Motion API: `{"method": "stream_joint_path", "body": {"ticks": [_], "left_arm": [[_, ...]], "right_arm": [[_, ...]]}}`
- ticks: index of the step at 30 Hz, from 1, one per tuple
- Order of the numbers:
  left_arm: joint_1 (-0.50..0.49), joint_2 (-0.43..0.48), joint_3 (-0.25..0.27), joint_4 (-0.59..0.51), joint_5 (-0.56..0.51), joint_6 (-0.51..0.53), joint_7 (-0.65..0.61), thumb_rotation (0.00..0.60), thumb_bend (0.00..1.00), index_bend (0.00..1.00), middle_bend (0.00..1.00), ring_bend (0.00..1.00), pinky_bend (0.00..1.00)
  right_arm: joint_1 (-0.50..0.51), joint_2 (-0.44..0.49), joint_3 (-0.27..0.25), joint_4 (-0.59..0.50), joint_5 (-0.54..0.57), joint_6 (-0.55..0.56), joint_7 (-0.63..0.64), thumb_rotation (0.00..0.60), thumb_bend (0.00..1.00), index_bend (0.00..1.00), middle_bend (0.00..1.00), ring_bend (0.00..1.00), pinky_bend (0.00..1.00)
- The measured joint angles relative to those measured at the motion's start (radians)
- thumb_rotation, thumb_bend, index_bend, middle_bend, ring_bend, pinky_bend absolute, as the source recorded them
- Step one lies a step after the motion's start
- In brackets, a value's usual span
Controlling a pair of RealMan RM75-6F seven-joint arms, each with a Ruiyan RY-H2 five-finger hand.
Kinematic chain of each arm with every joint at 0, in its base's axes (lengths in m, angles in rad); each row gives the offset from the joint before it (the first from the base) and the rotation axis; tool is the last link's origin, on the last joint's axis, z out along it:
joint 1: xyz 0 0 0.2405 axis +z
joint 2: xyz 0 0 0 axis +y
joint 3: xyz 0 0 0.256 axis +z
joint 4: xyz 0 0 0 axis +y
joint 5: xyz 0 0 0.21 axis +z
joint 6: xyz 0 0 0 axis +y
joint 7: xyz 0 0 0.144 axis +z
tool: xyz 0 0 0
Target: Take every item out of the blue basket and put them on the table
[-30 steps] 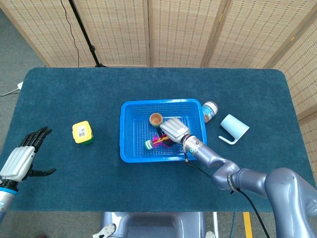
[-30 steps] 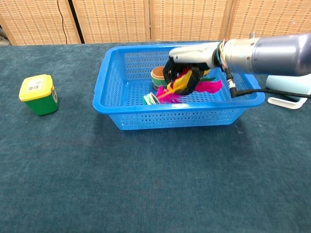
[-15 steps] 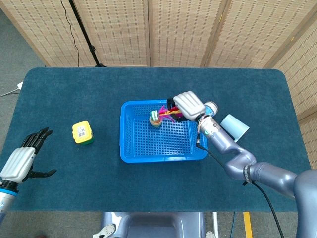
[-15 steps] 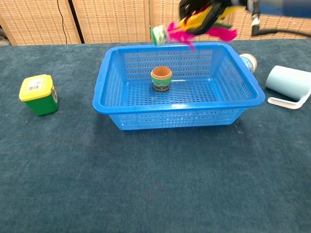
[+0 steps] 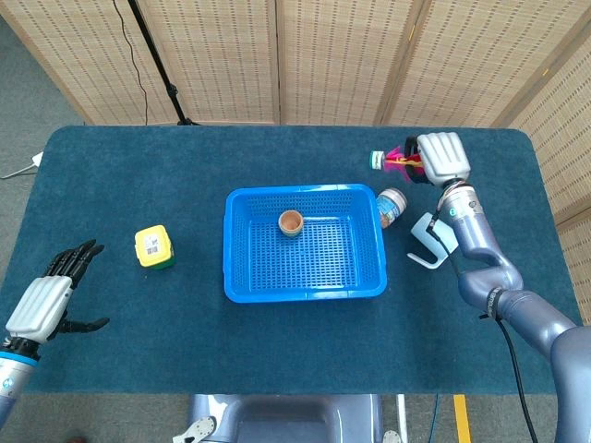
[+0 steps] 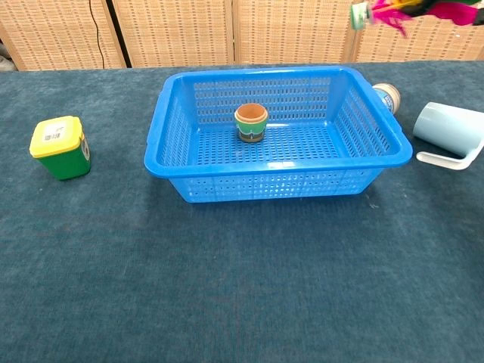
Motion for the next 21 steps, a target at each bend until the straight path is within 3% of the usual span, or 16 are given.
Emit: {"method": "stream_joint_path", "body": {"ticks": [1, 2, 4, 6, 12, 16, 21], "left_arm": [[-0.001, -0.003, 0.001, 0.0, -0.001, -0.003, 0.005, 0.6, 0.02, 0.0, 0.0, 0.0, 0.0], [-0.002, -0.006, 0.002, 0.0, -0.001, -0.006, 0.007, 0.6, 0.02, 0.0, 0.0, 0.0, 0.0], [-0.004, -0.008, 0.003, 0.0, 0.0, -0.007, 0.008, 0.6, 0.02, 0.0, 0.0, 0.0, 0.0], [-0.004, -0.01, 0.003, 0.002, -0.002, -0.007, 0.01, 0.6, 0.02, 0.0, 0.0, 0.0, 0.0], [-0.008, -0.015, 0.0, 0.011, 0.007, -0.007, -0.004, 0.6, 0.02, 0.0, 0.0, 0.0, 0.0], [-0.012, -0.021, -0.004, 0.029, 0.039, 0.001, -0.039, 0.6, 0.02, 0.0, 0.0, 0.0, 0.0], [-0.027, -0.029, -0.015, 0.053, 0.096, 0.015, -0.1, 0.6, 0.02, 0.0, 0.0, 0.0, 0.0]], "right_arm": [[-0.007, -0.011, -0.002, 0.031, -0.001, -0.006, 0.005, 0.6, 0.14, 0.22, 0.23, 0.23, 0.43], [-0.016, -0.024, -0.005, 0.069, -0.005, -0.018, 0.014, 0.6, 0.03, 0.11, 0.1, 0.1, 0.3], [-0.025, -0.036, -0.012, 0.108, -0.01, -0.049, 0.024, 0.6, 0.0, 0.01, 0.01, 0.0, 0.14], [-0.032, -0.038, -0.022, 0.121, -0.015, -0.1, 0.027, 0.6, 0.0, 0.0, 0.0, 0.0, 0.04], [-0.051, 0.006, -0.032, 0.049, -0.022, -0.204, 0.025, 0.6, 0.0, 0.0, 0.0, 0.0, 0.0], [-0.077, 0.069, -0.017, -0.072, -0.03, -0.147, 0.029, 0.6, 0.0, 0.0, 0.0, 0.0, 0.0], [-0.144, 0.185, 0.009, -0.284, -0.062, 0.007, 0.05, 0.6, 0.0, 0.0, 0.0, 0.0, 0.0]]}}
